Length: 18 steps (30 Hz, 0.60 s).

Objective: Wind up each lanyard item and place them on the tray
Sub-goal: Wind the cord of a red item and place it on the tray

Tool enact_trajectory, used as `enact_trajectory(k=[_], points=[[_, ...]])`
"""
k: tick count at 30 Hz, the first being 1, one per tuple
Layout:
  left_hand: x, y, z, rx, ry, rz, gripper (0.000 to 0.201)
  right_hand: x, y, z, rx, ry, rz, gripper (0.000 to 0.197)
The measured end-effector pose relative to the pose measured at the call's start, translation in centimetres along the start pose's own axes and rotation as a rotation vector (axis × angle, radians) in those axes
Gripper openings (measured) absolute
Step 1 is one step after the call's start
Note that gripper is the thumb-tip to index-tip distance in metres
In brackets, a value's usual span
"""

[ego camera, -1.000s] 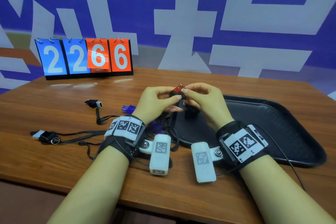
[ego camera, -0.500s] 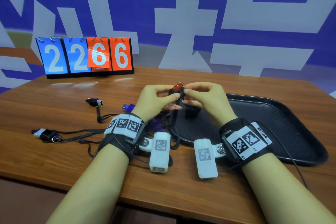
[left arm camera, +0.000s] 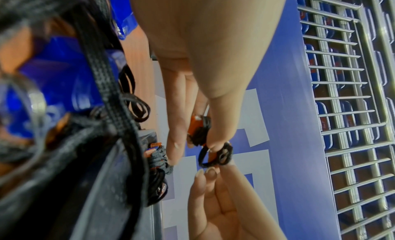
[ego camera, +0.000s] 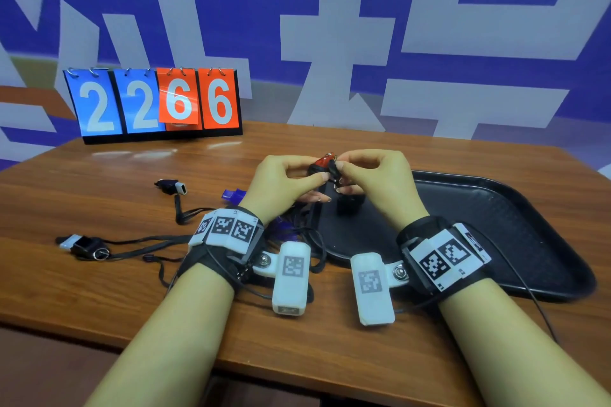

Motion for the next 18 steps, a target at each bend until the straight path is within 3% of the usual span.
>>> enact_trajectory(k=[6,9,14,18], points=[[0.04,-0.09,0.02,0.009,0.003,0.018,0.026,0.35,-0.19,0.08,0.023,0.06,0.042,0.007],[-0.04,-0.34,0.06,0.035,0.028,0.11,0.025,0.46,0.22,-0.13,-0.008,0.116,0.119,0.013],[0.0,-0.67,0.24,0.101,0.093,0.249,0.024,0.03,0.53,-0.27,-0.017,0.056,0.098,0.023],[0.25,-0.48,-0.03,0.076,0.035,0.09,0.023,0.03,0.56,-0.28,-0.038,0.047,0.149,0.02]])
Point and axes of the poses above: each hand's wrist, its own z-axis towards the middle knuckle, its own y-axis out of the palm, x = y × z, the point moved 4 cm from there along z, towards the middle knuckle, and after that the axes turned 8 degrees about -y, right-handed, at the moved point
